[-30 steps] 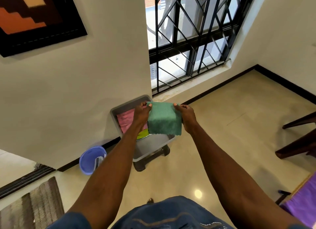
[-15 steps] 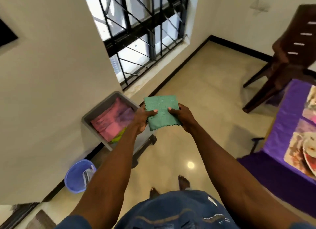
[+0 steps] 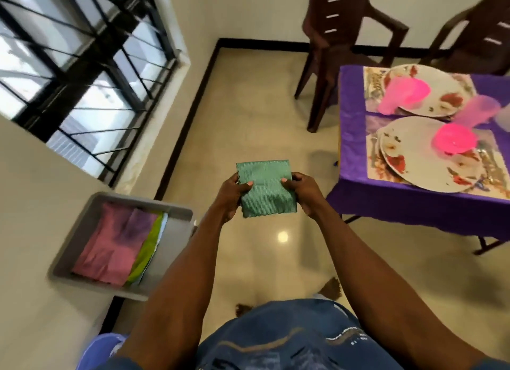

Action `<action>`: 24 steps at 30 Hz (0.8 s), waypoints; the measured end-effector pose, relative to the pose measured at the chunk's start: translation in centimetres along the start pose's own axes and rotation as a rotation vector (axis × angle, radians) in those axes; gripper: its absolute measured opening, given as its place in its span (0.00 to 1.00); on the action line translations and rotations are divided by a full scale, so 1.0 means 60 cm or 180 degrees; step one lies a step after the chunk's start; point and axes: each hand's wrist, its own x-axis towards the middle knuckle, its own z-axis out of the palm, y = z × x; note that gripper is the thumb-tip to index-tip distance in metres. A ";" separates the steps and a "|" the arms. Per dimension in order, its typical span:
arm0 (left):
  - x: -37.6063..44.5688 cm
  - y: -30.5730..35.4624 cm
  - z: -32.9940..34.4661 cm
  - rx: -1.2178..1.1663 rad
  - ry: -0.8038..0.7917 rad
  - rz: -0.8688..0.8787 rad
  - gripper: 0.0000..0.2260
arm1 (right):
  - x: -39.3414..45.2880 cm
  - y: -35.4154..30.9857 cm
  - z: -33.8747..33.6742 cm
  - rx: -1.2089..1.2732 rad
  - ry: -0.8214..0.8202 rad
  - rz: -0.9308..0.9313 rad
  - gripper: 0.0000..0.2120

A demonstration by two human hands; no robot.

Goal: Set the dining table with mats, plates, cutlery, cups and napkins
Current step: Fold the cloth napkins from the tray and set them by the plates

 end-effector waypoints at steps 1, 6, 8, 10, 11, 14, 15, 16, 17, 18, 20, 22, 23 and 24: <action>0.008 -0.001 0.022 0.0054 -0.0030 0.0039 0.17 | -0.001 -0.001 -0.019 0.0057 0.0070 -0.0070 0.09; 0.056 -0.011 0.174 0.0249 0.0004 0.0129 0.14 | -0.010 -0.021 -0.157 0.0170 0.0447 -0.0252 0.06; 0.077 -0.026 0.246 0.0338 -0.0020 0.0040 0.15 | -0.016 -0.034 -0.228 0.0256 0.0683 -0.0271 0.06; 0.096 -0.040 0.323 0.0370 -0.0086 -0.0059 0.15 | -0.020 -0.048 -0.301 0.0368 0.0865 -0.0253 0.07; 0.102 -0.044 0.356 0.0385 -0.0134 -0.0069 0.15 | -0.019 -0.052 -0.330 0.0418 0.0904 -0.0248 0.07; 0.133 -0.058 0.473 0.0398 -0.0273 -0.0027 0.14 | -0.015 -0.066 -0.437 0.0434 0.1014 -0.0231 0.11; 0.146 -0.066 0.507 0.0351 -0.0314 -0.0028 0.14 | -0.014 -0.069 -0.469 0.0397 0.1084 -0.0218 0.12; 0.156 -0.072 0.536 0.0327 -0.0352 -0.0038 0.14 | -0.016 -0.071 -0.497 0.0352 0.1166 -0.0200 0.12; 0.168 -0.080 0.571 0.0321 -0.0391 -0.0074 0.14 | -0.020 -0.075 -0.531 0.0327 0.1267 -0.0196 0.11; 0.176 -0.085 0.601 0.0356 -0.0411 -0.0100 0.14 | -0.026 -0.078 -0.560 0.0323 0.1365 -0.0181 0.10; 0.192 -0.098 0.664 0.0454 -0.0520 -0.0126 0.15 | -0.035 -0.082 -0.622 0.0365 0.1545 -0.0121 0.09; 0.201 -0.103 0.718 0.0587 -0.0673 -0.0088 0.15 | -0.039 -0.082 -0.677 0.0431 0.1691 -0.0050 0.09; 0.206 -0.107 0.744 0.0671 -0.0744 -0.0056 0.14 | -0.041 -0.082 -0.701 0.0478 0.1744 -0.0042 0.10; 0.215 -0.110 0.775 0.0812 -0.0796 -0.0008 0.13 | -0.041 -0.086 -0.729 0.0548 0.1805 -0.0057 0.10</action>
